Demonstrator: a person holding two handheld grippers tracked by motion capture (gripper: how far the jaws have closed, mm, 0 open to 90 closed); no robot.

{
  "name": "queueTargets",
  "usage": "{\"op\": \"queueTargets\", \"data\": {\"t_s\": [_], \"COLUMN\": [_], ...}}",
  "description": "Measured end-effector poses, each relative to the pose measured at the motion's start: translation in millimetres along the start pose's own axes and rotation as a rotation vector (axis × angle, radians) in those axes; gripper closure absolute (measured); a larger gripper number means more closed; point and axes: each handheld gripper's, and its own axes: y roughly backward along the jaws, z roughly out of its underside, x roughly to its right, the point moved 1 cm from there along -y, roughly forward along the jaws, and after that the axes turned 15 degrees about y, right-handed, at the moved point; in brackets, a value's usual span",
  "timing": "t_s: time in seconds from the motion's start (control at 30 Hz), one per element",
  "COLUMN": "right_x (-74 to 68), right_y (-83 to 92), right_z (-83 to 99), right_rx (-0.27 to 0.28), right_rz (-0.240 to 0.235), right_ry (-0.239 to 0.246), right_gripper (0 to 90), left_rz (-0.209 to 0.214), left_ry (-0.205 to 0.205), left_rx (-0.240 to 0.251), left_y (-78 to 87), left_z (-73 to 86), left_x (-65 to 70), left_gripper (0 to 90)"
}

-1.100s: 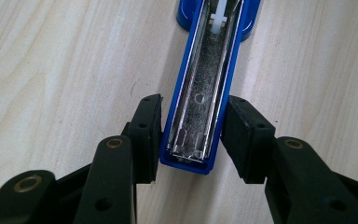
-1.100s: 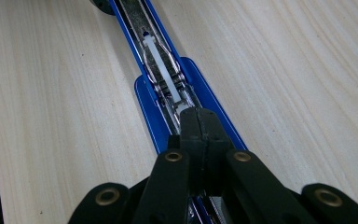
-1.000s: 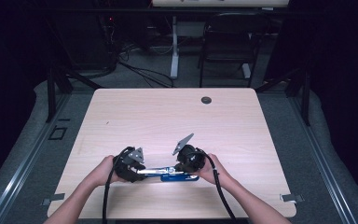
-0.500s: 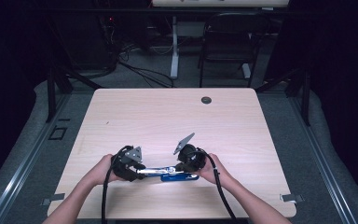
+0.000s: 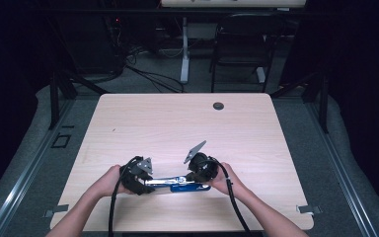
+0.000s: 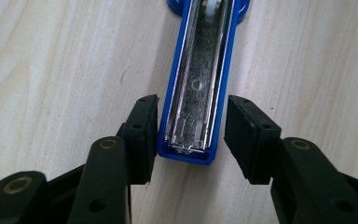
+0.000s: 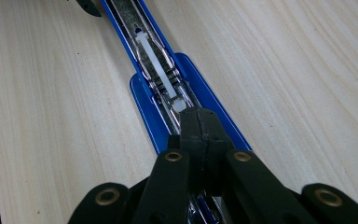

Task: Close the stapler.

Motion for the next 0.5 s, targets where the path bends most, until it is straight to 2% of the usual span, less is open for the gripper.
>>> {"op": "queueTargets", "data": {"t_s": [0.13,0.4,0.5], "right_x": [0.0,-0.2,0.0], "right_y": [0.0,-0.1,0.0], "right_z": [0.0,0.0,0.2], "right_rx": [0.000,0.001,0.002], "right_rz": [0.000,0.002,0.000], "right_ry": [-0.002,-0.003,-0.004], "right_gripper": [90.0,90.0,90.0], "left_rz": [-0.009,0.001,0.005], "left_ry": [-0.006,-0.026,-0.035], "left_rx": [0.010,0.042,0.039], "left_y": [0.3,6.9,9.2], "left_z": [1.5,2.1,1.6], "left_x": [-1.4,-1.1,-0.9], "left_gripper": [62.4,63.5,63.5]}}
